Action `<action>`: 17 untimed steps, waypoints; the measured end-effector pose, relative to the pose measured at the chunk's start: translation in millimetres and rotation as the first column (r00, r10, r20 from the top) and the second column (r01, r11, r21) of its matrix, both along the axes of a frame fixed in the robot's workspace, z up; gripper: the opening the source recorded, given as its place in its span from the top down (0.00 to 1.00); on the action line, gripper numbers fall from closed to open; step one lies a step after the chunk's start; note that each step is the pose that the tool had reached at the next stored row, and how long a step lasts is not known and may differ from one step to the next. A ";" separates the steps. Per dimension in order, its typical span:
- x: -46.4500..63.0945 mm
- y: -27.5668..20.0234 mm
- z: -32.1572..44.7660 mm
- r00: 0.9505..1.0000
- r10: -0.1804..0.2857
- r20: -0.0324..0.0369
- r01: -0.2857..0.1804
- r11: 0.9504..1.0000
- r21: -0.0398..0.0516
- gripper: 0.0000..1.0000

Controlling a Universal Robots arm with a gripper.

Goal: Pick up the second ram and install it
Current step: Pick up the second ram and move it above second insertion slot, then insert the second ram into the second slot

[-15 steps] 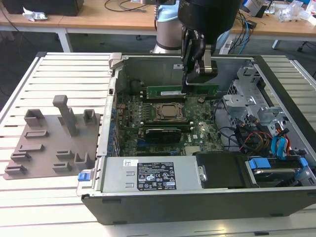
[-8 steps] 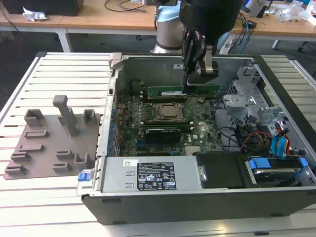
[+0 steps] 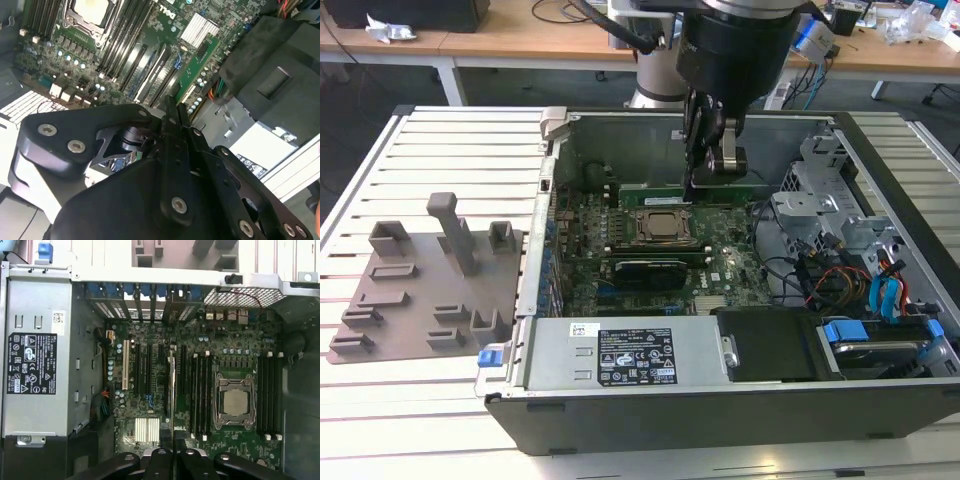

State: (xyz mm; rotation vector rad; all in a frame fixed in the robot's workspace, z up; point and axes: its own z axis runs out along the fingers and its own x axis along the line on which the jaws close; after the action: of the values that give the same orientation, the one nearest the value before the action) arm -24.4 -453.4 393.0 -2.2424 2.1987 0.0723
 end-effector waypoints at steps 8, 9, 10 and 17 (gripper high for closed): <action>0.1 7.8 -22.7 1.000 0.000 -0.002 0.000 1.000 0.000 0.87; 0.6 9.2 -23.3 1.000 0.000 -0.002 0.000 1.000 0.000 0.87; 1.5 11.4 -23.9 1.000 0.000 -0.002 0.000 1.000 0.000 0.87; 2.1 14.8 -24.3 1.000 0.000 -0.002 0.000 1.000 0.000 0.87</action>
State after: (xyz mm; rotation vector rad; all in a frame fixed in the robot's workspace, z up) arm -22.3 -438.6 368.7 -2.2432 2.1996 0.0753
